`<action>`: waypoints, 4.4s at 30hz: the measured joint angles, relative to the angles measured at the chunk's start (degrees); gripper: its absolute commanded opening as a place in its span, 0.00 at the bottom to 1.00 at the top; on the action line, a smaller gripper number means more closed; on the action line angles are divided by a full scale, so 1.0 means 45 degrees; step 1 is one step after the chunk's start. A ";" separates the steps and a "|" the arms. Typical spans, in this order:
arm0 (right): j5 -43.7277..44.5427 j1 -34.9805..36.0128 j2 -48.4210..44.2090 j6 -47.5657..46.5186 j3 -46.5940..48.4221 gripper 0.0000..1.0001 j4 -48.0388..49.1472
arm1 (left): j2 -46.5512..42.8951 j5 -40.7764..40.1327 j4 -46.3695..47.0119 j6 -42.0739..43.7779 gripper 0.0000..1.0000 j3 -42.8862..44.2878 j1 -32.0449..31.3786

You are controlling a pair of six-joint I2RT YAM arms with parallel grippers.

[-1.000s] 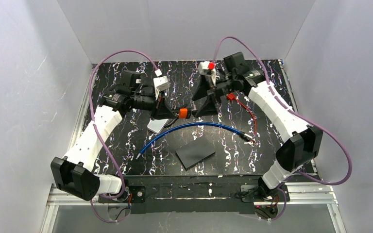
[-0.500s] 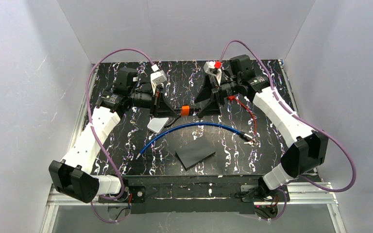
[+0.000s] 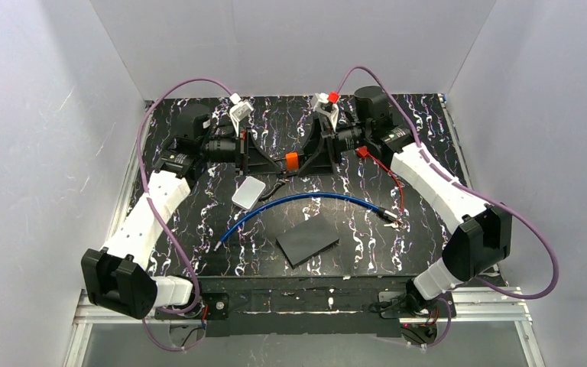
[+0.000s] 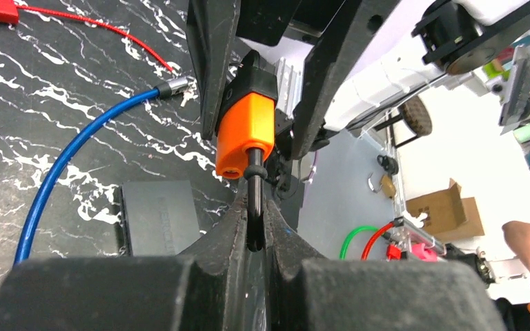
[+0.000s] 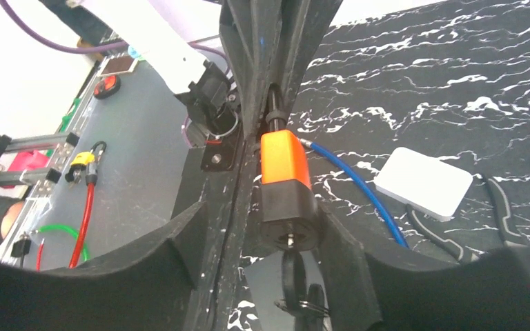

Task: Lock with the key
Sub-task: Lock the lock.

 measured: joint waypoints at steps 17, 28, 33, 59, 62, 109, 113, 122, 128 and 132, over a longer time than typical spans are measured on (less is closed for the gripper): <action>0.0398 0.0039 0.0209 1.3211 -0.4041 0.01 1.5489 | -0.0636 0.0335 0.2327 -0.1744 0.13 -0.0554 0.0345; 0.0821 -0.0005 0.0209 1.3639 -0.4245 0.01 1.5722 | -0.0913 -0.0257 0.1379 -0.1190 0.26 -0.0544 0.1005; 0.0816 -0.0010 0.0209 1.3682 -0.4250 0.01 1.5849 | -0.0923 -0.0282 0.1394 -0.1239 0.33 -0.0549 0.1078; 0.0661 0.0005 0.0209 1.3678 -0.4274 0.01 1.5888 | -0.0913 -0.0083 0.1948 -0.1501 0.00 -0.0559 0.0442; 0.0675 0.0034 0.0209 1.3673 -0.4274 0.01 1.5888 | -0.0899 -0.0015 0.2011 -0.1549 0.00 -0.0559 0.0437; 0.0602 0.0243 0.1044 1.2852 -0.3876 0.60 1.4639 | 0.0097 0.0228 0.1923 -0.1928 0.00 -0.0544 0.0714; 0.0437 -0.0053 0.0947 1.2424 -0.3832 0.79 1.4056 | 0.0087 0.0010 0.1370 -0.1214 0.00 -0.0534 0.0855; 0.0287 -0.1044 0.0665 0.9258 -0.2773 0.79 1.0399 | 0.0078 0.0112 -0.0578 0.0612 0.00 -0.0189 0.0957; 0.0029 -0.0899 0.0631 0.7257 -0.2273 0.69 0.8238 | 0.0078 0.0505 -0.1200 0.1098 0.00 -0.0189 0.0952; -0.0243 -0.0826 0.0622 0.6771 -0.2273 0.60 0.7630 | 0.0078 0.0549 -0.1326 0.1224 0.00 -0.0185 0.0952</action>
